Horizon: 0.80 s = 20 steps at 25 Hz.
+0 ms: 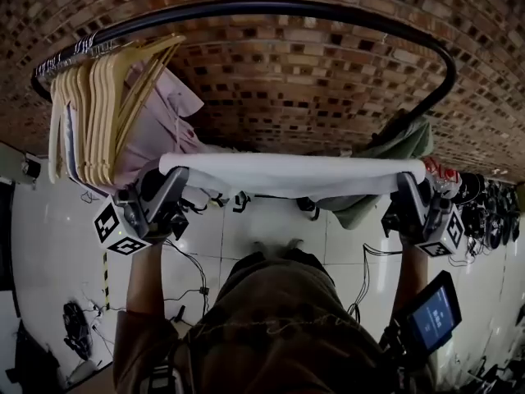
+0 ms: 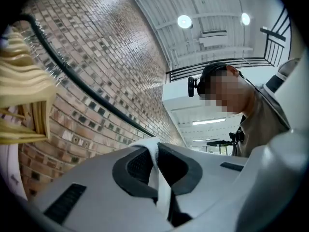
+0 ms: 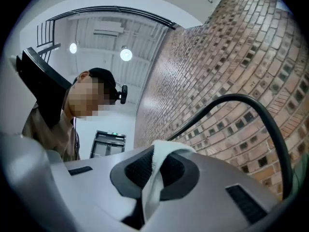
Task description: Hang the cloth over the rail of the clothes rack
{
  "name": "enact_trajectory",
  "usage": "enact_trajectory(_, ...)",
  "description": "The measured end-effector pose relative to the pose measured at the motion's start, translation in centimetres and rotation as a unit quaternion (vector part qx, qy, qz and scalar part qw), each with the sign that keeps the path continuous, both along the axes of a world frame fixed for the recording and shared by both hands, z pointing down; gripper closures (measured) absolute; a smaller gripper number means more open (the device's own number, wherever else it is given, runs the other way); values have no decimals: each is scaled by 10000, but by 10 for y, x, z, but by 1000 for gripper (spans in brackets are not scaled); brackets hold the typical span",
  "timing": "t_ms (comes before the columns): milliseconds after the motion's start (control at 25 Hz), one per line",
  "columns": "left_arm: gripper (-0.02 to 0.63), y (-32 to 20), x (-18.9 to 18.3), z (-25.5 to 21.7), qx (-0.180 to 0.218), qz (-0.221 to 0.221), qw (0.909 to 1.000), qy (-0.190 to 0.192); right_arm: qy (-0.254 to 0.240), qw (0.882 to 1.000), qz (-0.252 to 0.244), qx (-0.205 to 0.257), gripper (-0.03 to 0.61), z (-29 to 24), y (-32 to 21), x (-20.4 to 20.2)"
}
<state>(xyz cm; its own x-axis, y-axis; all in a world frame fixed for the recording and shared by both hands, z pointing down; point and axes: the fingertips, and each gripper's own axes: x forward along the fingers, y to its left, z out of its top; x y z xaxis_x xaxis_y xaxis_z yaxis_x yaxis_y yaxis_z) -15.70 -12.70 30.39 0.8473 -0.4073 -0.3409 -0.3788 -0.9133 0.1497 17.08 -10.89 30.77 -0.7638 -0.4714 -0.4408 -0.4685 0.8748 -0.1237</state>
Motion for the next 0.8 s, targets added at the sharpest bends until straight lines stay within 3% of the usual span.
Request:
enact_trajectory(240,601,-23,6,-55,590,-416,9971,-225,83,9987,-285,406,571,-56,-25,4)
enact_trajectory(560,601,-53,7,-111,917,-598,9938,-215,744,9927,-185,933,571,-120,-46,2)
enact_trajectory(800,601,-81,9,-144,922,-581,9934,-360,1066,9866,36,1234,571,-156,-66,4)
